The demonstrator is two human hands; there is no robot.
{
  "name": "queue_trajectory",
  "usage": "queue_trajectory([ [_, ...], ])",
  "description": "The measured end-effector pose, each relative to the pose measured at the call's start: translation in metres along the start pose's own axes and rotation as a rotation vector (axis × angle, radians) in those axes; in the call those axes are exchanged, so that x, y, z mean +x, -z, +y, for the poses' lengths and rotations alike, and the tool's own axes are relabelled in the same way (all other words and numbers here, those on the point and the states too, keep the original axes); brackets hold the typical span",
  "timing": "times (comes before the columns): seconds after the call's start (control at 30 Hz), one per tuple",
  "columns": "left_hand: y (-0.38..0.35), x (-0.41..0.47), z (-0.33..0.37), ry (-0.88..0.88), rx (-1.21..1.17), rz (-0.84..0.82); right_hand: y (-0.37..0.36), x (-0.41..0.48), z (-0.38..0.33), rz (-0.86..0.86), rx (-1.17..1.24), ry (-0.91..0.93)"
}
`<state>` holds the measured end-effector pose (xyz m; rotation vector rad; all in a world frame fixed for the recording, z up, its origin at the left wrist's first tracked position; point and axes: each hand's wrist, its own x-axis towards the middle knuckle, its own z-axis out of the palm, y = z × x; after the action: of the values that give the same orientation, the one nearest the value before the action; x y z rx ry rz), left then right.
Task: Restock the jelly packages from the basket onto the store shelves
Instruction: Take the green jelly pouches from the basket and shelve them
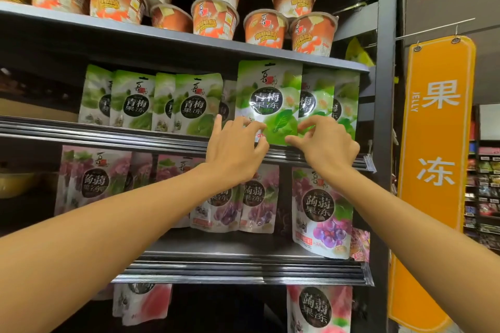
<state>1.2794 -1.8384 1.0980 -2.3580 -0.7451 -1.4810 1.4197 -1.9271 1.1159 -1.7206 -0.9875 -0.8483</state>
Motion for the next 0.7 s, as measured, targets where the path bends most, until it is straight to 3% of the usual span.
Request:
queue_trajectory([
  [0.37, -0.001, -0.011, -0.004, -0.078, 0.067, 0.042, -0.004, -0.011, 0.008, 0.010, 0.054, 0.071],
  [0.7, 0.002, -0.067, -0.012, -0.101, -0.294, 0.179, -0.019, -0.060, 0.005, 0.038, 0.224, 0.144],
])
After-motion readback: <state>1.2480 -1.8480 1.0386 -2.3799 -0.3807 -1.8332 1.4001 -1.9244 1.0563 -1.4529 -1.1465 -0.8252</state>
